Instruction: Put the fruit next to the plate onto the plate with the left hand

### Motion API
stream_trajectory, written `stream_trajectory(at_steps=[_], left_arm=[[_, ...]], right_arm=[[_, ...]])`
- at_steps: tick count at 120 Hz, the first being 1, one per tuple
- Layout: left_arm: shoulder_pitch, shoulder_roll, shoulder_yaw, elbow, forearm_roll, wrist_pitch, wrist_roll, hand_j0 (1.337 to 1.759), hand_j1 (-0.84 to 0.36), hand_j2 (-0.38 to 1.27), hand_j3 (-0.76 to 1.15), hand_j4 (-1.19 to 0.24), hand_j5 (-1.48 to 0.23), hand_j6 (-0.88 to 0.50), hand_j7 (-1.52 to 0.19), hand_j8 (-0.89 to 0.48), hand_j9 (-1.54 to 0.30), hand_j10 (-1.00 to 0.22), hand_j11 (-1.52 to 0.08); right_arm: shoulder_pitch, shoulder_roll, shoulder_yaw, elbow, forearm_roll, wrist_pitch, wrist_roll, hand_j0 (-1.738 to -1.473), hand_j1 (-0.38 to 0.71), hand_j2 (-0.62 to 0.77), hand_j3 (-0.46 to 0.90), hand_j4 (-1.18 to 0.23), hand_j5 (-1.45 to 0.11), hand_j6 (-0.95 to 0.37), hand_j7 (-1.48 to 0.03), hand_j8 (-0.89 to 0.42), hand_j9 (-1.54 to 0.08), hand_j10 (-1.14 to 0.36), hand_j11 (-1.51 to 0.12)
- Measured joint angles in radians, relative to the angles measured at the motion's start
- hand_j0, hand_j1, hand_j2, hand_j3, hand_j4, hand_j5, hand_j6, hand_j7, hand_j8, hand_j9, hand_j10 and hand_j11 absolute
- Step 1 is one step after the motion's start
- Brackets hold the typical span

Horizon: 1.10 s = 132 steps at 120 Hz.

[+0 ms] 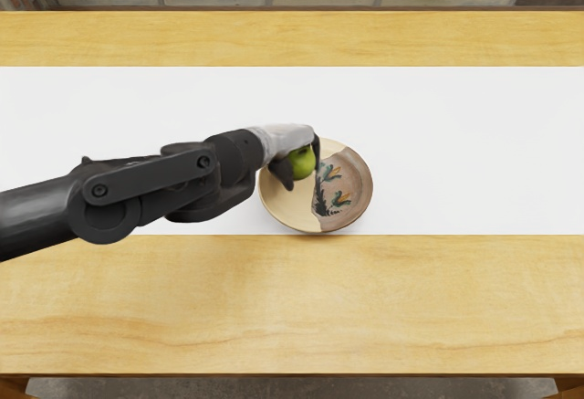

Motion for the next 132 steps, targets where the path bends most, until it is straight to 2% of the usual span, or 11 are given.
stream_trajectory(at_steps=[4,18,30,42,57,68,75,84,110,122,132], left_arm=[[0.0,0.0,0.001,0.001,0.005,0.003,0.0,1.644,-0.39,0.31,0.0,-0.49,-0.84,-0.27,-0.85,-0.3,-0.85,-0.58,-0.85],[-0.01,-0.001,-0.001,0.003,-0.037,0.007,0.0,1.65,-0.08,0.18,0.0,-0.29,-0.49,-0.17,-0.49,-0.18,-0.49,-0.34,-0.5],[-0.042,-0.016,-0.008,0.002,-0.103,0.005,0.0,1.653,0.09,0.11,0.0,-0.18,-0.3,-0.1,-0.3,-0.11,-0.3,-0.21,-0.31],[-0.132,0.053,-0.025,0.001,-0.308,0.0,0.0,1.655,0.19,0.07,0.0,-0.11,-0.19,-0.07,-0.19,-0.07,-0.19,-0.13,-0.19],[-0.134,0.146,-0.083,-0.002,-0.567,-0.049,0.0,1.656,0.26,0.04,0.0,-0.06,-0.11,-0.04,-0.11,-0.04,-0.11,-0.07,-0.11],[-0.12,0.261,-0.121,-0.004,-0.757,-0.175,0.0,1.657,0.29,0.02,0.0,-0.04,-0.07,-0.03,-0.07,-0.03,-0.07,-0.05,-0.07],[-0.093,0.362,-0.163,-0.004,-0.892,-0.299,0.0,1.657,0.3,0.02,0.0,-0.03,-0.05,-0.02,-0.05,-0.02,-0.05,-0.04,-0.05],[-0.007,0.415,-0.24,-0.003,-1.022,-0.392,0.0,1.658,0.32,0.01,0.0,-0.03,-0.04,-0.02,-0.04,-0.02,-0.04,-0.03,-0.04],[0.196,0.599,-0.368,0.0,-1.265,-0.47,0.0,1.658,0.33,0.01,0.0,-0.01,-0.02,-0.01,-0.02,-0.01,-0.02,-0.01,-0.02],[0.212,0.675,-0.384,0.002,-1.343,-0.476,0.0,1.658,0.34,0.0,0.0,-0.01,-0.01,-0.01,-0.01,-0.01,-0.01,-0.01,-0.01],[0.231,0.687,-0.39,0.003,-1.383,-0.479,0.0,1.658,0.34,0.0,0.0,-0.01,-0.01,0.0,-0.01,0.0,-0.01,-0.01,-0.01]], right_arm=[[0.0,0.0,0.0,0.0,0.0,0.0,0.0,-1.658,-0.33,0.0,0.0,-0.01,-0.02,-0.01,-0.02,-0.01,-0.02,-0.01,-0.02],[0.0,0.0,0.0,0.001,0.0,0.0,0.0,-1.658,-0.33,0.0,0.0,-0.01,-0.02,-0.01,-0.02,-0.01,-0.02,-0.01,-0.02],[0.002,0.0,0.0,0.0,0.0,0.0,0.0,-1.658,-0.33,0.0,0.0,-0.01,-0.02,-0.01,-0.02,-0.01,-0.02,-0.01,-0.02],[0.003,0.0,0.0,0.0,0.0,0.0,0.0,-1.658,-0.33,0.0,0.0,-0.01,-0.02,-0.01,-0.02,-0.01,-0.02,-0.01,-0.02],[0.004,0.0,0.0,0.0,0.0,0.0,0.0,-1.658,-0.33,0.0,0.0,-0.01,-0.02,-0.01,-0.02,-0.01,-0.02,-0.01,-0.02],[0.004,0.0,0.0,0.0,0.0,0.0,0.0,-1.658,-0.33,0.0,0.0,-0.01,-0.02,-0.01,-0.02,-0.01,-0.02,-0.01,-0.02],[0.005,0.0,0.0,0.0,0.0,0.0,0.0,-1.658,-0.33,0.0,0.0,-0.01,-0.02,-0.01,-0.02,-0.01,-0.02,-0.01,-0.02],[0.005,0.0,0.0,0.0,0.0,0.0,0.0,-1.658,-0.33,0.0,0.0,-0.01,-0.02,-0.01,-0.02,-0.01,-0.02,-0.01,-0.02],[0.009,0.0,0.0,0.0,0.0,0.0,0.0,-1.658,-0.33,0.0,0.0,-0.01,-0.02,-0.01,-0.02,-0.01,-0.02,-0.01,-0.02],[0.012,0.0,0.0,-0.001,0.0,0.0,0.0,-1.658,-0.33,0.0,0.0,-0.01,-0.02,-0.01,-0.02,-0.01,-0.02,-0.01,-0.02],[0.013,0.0,0.0,-0.001,0.0,0.0,0.0,-1.658,-0.33,0.0,0.0,-0.01,-0.02,-0.01,-0.02,-0.01,-0.02,-0.01,-0.02]])
